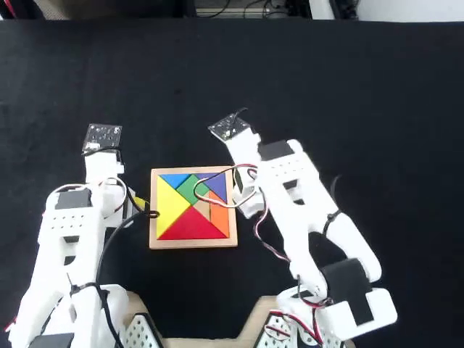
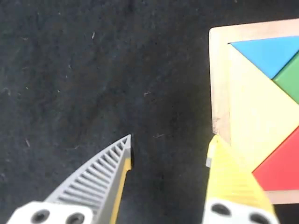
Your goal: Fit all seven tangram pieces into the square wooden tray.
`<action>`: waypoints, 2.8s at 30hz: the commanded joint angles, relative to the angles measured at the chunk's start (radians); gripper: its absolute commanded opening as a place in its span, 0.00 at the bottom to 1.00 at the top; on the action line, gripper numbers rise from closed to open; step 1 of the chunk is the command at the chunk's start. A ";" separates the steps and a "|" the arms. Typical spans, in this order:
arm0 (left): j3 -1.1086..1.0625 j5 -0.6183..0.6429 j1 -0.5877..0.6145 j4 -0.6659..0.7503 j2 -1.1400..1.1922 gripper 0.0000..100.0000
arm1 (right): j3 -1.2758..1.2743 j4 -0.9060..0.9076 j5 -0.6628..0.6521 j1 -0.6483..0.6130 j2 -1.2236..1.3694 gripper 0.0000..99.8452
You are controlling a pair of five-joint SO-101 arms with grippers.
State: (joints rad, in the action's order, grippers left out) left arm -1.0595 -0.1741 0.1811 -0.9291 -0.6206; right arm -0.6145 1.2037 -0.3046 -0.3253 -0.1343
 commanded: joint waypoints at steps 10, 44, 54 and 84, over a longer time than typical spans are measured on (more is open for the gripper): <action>-0.005 0.212 -0.018 0.110 0.038 0.03 | -0.038 -0.081 -0.009 -0.021 -0.015 0.01; 0.196 0.316 -0.289 0.218 0.394 0.03 | 0.035 -0.209 -0.011 -0.189 0.203 0.01; 0.194 0.318 -0.334 0.219 0.394 0.03 | 0.111 -0.212 -0.015 -0.077 0.203 0.01; 1.030 -0.161 -0.024 -0.600 -0.118 0.03 | 0.875 0.562 0.020 0.270 -0.312 0.01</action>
State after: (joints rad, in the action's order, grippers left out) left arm -0.1373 -0.2601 0.1381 -1.3464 -0.6191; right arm 0.2279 1.7192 -0.3107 -0.0844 -0.3537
